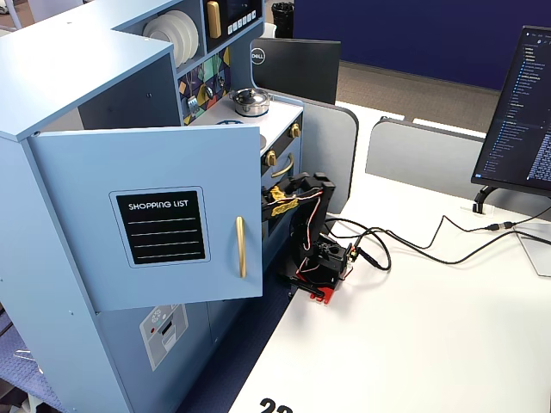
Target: Pick up the green pineapple from the left cabinet and place it in the gray recipient
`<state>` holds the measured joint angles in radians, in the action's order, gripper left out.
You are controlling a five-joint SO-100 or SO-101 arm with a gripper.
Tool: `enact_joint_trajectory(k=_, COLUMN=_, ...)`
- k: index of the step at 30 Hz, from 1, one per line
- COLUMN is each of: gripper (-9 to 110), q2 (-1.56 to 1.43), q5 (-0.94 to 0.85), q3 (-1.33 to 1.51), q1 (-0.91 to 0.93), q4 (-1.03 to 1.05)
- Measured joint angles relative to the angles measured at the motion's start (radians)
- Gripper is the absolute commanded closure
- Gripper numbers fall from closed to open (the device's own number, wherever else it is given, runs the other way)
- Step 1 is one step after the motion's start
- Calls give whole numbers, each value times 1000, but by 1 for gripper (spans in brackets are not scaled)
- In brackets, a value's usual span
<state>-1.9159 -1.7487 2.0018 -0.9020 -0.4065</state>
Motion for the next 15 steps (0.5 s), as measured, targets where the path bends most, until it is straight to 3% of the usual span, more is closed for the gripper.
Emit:
enact_joint_trajectory(k=6, gripper=101, q2=-291, q5=-114, q3=218, q1=35, q4=-66)
enact_joint_trajectory(k=11, gripper=101, q2=-638, q5=-172, q3=322, q1=-3, q4=84)
enact_joint_trajectory(k=15, gripper=101, q2=-825, q5=-169, q3=328, q1=81, q4=135)
